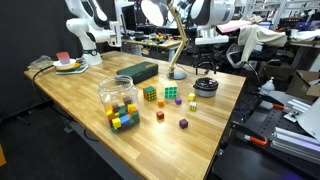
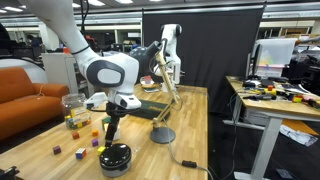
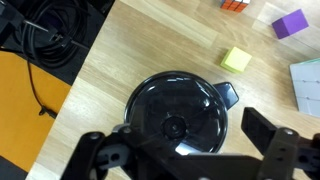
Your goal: Put the blue block in the pot and cover it with the lid on the table
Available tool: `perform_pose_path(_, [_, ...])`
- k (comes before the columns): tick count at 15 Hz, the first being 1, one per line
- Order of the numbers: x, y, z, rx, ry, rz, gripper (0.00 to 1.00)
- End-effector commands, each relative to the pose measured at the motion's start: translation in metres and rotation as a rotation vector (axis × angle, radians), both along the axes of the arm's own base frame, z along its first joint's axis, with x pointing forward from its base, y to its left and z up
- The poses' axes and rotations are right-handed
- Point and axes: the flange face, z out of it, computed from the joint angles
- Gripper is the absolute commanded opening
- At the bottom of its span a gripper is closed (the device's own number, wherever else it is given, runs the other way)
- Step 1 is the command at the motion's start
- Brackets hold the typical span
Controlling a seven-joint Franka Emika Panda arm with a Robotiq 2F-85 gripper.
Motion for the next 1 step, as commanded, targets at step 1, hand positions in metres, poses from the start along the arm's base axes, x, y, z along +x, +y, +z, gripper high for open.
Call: perform_pose_path(1, [0.0004, -0.0003, 0.0002, 0.0, 0.001, 0.001, 1.0])
